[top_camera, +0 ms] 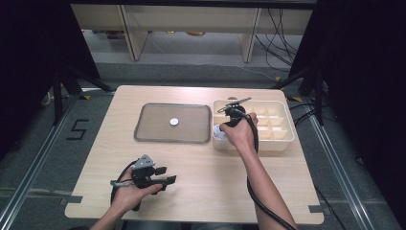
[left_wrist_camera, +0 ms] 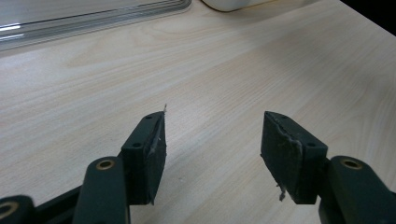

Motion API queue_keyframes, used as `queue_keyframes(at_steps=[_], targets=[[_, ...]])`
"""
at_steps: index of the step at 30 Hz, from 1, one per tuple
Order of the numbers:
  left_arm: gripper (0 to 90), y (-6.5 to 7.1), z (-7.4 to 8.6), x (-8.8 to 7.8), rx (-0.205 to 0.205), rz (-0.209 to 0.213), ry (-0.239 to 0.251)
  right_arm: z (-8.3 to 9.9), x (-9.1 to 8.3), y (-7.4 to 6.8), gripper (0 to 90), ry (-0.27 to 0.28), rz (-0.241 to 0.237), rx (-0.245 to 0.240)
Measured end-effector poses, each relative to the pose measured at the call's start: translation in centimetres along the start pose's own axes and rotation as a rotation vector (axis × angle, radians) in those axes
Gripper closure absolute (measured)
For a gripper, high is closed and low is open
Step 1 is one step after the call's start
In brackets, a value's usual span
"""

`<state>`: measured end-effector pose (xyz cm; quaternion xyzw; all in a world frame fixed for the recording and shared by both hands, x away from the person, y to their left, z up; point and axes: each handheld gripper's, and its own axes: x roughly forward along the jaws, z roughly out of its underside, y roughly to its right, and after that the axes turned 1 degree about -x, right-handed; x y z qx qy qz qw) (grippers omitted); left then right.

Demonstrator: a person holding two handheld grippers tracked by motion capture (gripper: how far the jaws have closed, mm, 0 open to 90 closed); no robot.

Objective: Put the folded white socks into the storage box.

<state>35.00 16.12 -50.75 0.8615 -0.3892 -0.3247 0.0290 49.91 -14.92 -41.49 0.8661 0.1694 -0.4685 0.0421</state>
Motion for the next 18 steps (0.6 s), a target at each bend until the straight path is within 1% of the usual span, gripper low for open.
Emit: queue_keyframes(at_steps=[2,4,5,6,7,8,9,11,13,14,15,16,17,18], targets=[[39.9,0.0,0.0,0.0,-0.003,-0.002,0.007,0.3,-0.3,0.1,55.3,0.023,-0.006,-0.008],[39.9,0.0,0.0,0.0,-0.007,-0.004,0.011,0.6,-0.7,0.2,54.4,0.039,-0.015,-0.005],[39.9,-0.1,0.0,-0.1,-0.003,-0.003,0.01,0.8,-0.9,0.2,53.8,0.037,-0.008,0.008],[39.9,-0.1,0.0,-0.1,-0.006,-0.007,0.012,1.1,-1.2,0.2,53.3,0.04,-0.014,0.02],[39.9,-0.1,0.0,-0.1,-0.005,-0.006,0.014,1.3,-1.3,0.4,52.8,0.054,-0.016,0.002],[39.9,-0.2,0.0,-0.1,-0.004,-0.008,0.016,1.5,-1.4,0.5,52.2,0.058,-0.013,0.0],[39.9,-0.2,0.0,-0.1,-0.006,-0.008,0.018,1.9,-1.7,0.4,51.8,0.054,-0.025,0.034],[39.9,-0.3,0.0,-0.2,-0.007,-0.011,0.021,2.5,-2.0,1.1,51.6,0.077,-0.026,-0.004],[39.9,-0.4,0.1,-0.2,-0.007,-0.013,0.023,3.1,-2.3,1.2,51.2,0.084,-0.026,0.006],[39.9,-0.4,0.1,-0.2,-0.012,-0.014,0.024,3.4,-2.4,1.4,51.0,0.089,-0.026,0.001],[39.9,-0.5,0.1,-0.3,-0.005,-0.015,0.021,3.7,-2.6,1.5,50.7,0.092,-0.03,0.016],[39.9,-0.5,0.1,-0.3,-0.008,-0.026,0.024,4.0,-2.8,1.8,50.5,0.102,-0.031,0.001],[39.9,-0.5,0.1,-0.3,-0.009,-0.025,0.025,4.5,-3.1,1.9,50.2,0.105,-0.033,0.008],[40.0,-0.5,0.1,-0.3,-0.01,-0.025,0.033,4.7,-3.1,2.1,49.8,0.118,-0.036,-0.006]])
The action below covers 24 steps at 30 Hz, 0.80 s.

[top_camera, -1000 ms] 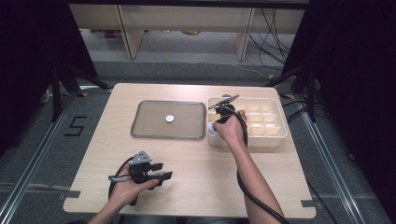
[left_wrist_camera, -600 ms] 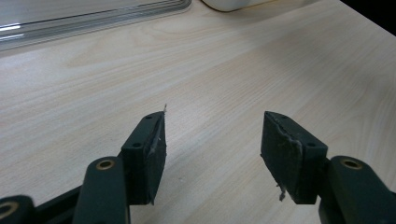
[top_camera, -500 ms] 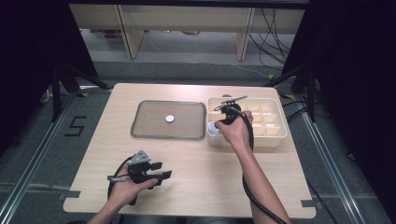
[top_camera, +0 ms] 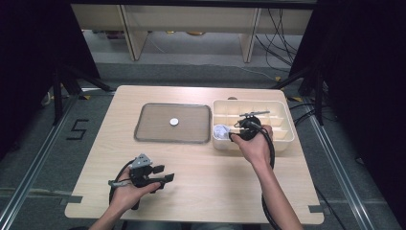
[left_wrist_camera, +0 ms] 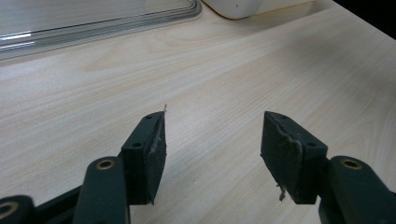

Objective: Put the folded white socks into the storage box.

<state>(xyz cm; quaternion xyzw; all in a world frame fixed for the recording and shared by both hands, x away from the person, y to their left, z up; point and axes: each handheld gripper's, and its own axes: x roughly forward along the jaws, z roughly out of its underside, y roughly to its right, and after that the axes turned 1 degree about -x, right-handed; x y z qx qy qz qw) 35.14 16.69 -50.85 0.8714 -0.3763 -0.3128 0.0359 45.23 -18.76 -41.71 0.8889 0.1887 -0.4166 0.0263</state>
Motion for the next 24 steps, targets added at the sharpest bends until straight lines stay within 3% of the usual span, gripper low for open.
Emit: queue_keyframes(at_steps=[1,2,3,5,6,7,8,10,15,22,24], targets=[[40.0,0.0,0.0,0.0,-0.003,-0.001,0.005,0.4,-0.3,-0.2,49.5,-0.003,-0.006,0.028],[40.0,-0.1,0.1,0.0,0.003,-0.006,0.004,0.7,-0.4,0.0,49.5,0.008,0.003,0.011],[40.0,-0.2,0.1,0.0,0.005,-0.008,0.005,1.1,-0.7,-0.2,49.4,0.006,-0.003,0.037],[40.0,-0.2,0.1,0.0,0.004,-0.012,0.004,1.7,-1.0,0.3,49.2,0.028,-0.022,-0.01],[40.0,-0.2,0.1,0.0,0.003,-0.015,0.004,2.1,-1.1,0.3,49.2,0.037,-0.015,-0.013],[40.0,-0.3,0.1,-0.1,0.004,-0.013,0.005,2.5,-1.4,-0.1,49.2,0.027,-0.018,0.025],[40.0,-0.3,0.1,-0.1,0.005,-0.014,0.006,2.8,-1.4,0.3,49.1,0.042,-0.017,-0.019],[40.0,-0.3,0.0,-0.2,0.005,-0.026,0.003,3.4,-1.7,0.3,49.0,0.047,-0.02,-0.015],[40.0,-0.3,0.1,-0.2,0.003,-0.024,0.022,5.1,-2.5,0.6,48.9,0.094,-0.012,-0.058],[40.0,-0.4,0.1,-0.2,0.004,-0.026,0.027,7.8,-3.4,1.1,48.5,0.142,0.008,-0.046],[40.0,-0.5,0.1,-0.2,0.006,-0.021,0.026,8.5,-3.5,1.3,48.4,0.13,0.005,-0.055]])
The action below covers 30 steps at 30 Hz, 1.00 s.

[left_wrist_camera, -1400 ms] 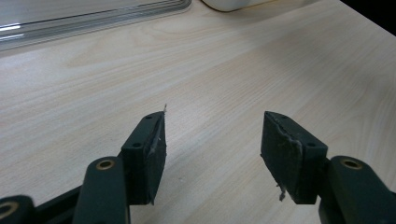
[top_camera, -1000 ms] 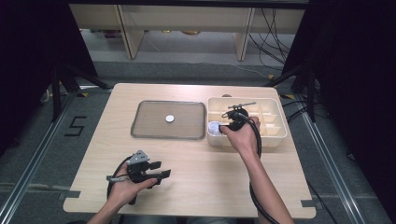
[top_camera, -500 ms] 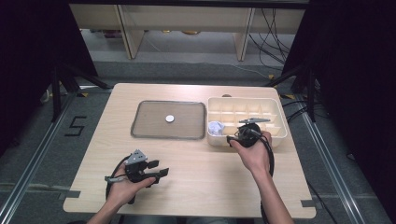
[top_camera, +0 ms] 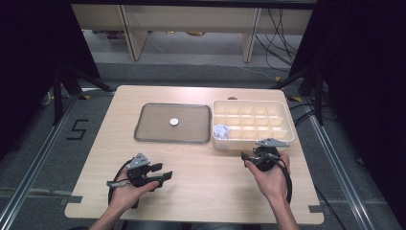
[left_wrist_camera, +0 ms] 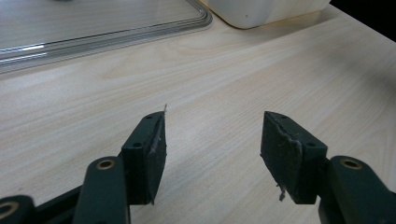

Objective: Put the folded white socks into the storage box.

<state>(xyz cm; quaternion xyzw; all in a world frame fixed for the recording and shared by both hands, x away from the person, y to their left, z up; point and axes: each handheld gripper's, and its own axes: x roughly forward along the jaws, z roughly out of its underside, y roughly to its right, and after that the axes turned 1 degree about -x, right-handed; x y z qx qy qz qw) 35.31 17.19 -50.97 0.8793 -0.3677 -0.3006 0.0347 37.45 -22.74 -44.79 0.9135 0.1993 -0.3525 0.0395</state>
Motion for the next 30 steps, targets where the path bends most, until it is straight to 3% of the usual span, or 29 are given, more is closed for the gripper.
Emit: queue_keyframes(at_steps=[7,10,14,17,18,22,24,25,30], targets=[[40.1,-0.1,0.0,-0.1,-0.005,-0.009,0.019,2.6,-0.2,0.5,48.6,0.047,0.01,-0.005],[40.1,-0.2,0.0,-0.1,-0.008,-0.011,0.021,3.5,-0.6,0.6,48.5,0.043,0.025,0.0],[40.1,-0.3,0.1,-0.1,-0.018,-0.02,0.034,4.6,-0.6,0.9,48.4,0.087,0.013,0.014],[39.9,-0.4,0.1,0.0,-0.009,-0.016,0.053,5.5,-0.6,0.9,48.4,0.079,0.026,0.022],[39.8,-0.4,0.1,0.0,-0.004,-0.016,0.064,5.7,-0.4,0.9,48.4,0.102,0.015,0.023],[39.5,-0.4,0.1,-0.1,0.012,-0.021,0.082,6.2,-0.2,0.5,48.4,0.103,0.01,-0.001],[39.5,-0.5,0.2,0.0,0.018,-0.022,0.097,6.3,-0.3,0.1,48.4,0.109,0.012,0.022],[39.5,-0.5,0.2,-0.1,0.025,-0.031,0.098,6.3,-0.1,0.4,48.4,0.124,0.012,-0.01],[39.5,-0.7,0.5,0.0,0.02,-0.024,0.116,6.7,0.1,0.2,48.3,0.147,0.012,-0.014]])
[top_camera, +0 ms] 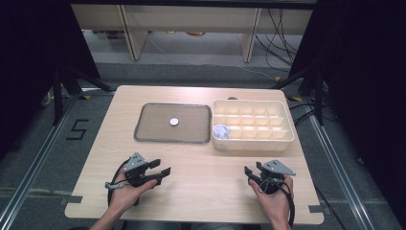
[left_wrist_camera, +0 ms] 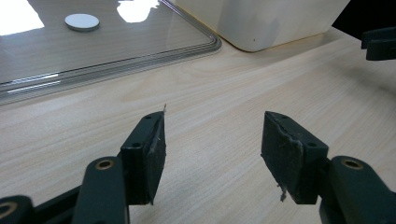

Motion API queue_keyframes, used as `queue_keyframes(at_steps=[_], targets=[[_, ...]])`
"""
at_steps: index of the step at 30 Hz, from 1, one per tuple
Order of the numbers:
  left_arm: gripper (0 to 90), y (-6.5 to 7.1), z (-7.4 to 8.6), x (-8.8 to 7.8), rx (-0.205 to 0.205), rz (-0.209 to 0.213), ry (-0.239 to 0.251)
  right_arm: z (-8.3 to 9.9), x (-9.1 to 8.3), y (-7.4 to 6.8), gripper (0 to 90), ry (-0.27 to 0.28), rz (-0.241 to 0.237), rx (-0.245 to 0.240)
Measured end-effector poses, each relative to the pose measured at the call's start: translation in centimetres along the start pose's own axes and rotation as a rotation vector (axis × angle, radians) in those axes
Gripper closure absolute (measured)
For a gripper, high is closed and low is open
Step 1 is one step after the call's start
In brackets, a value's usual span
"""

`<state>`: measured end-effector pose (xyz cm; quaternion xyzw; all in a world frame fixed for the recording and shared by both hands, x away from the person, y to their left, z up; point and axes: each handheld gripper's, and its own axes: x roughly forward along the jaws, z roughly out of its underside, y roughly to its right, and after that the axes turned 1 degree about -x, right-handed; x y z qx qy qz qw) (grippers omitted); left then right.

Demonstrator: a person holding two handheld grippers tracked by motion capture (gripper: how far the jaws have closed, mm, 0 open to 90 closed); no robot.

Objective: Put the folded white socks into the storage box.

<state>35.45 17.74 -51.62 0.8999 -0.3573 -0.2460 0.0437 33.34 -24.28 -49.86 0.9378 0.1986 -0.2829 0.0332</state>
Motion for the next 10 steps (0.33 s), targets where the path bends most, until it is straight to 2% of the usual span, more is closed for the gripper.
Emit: queue_keyframes(at_steps=[1,2,3,4,6,7,10], targets=[[39.5,0.0,0.1,0.11,-0.003,-0.003,0.011,0.13,0.12,-0.06,48.3,0.007,-0.005,0.006],[39.5,-0.02,0.15,0.1,0.008,-0.009,0.009,0.22,-0.08,-0.4,48.2,-0.024,-0.003,0.043],[39.5,-0.11,0.18,0.14,0.025,-0.008,0.015,0.3,0.12,-0.1,48.2,-0.008,-0.006,0.009],[39.5,-0.2,0.31,0.28,0.029,-0.004,0.027,0.35,0.15,-0.11,48.2,-0.007,-0.008,0.01],[39.5,-0.21,0.45,0.29,0.021,-0.013,0.021,0.38,0.21,-0.11,48.0,-0.003,-0.007,0.001],[39.4,-0.32,0.48,0.29,0.035,-0.014,0.019,0.37,0.22,-0.17,48.0,-0.002,-0.008,0.004],[39.4,-0.24,0.51,0.33,0.036,-0.016,0.032,0.32,0.23,-0.37,47.8,0.001,-0.008,0.003]])
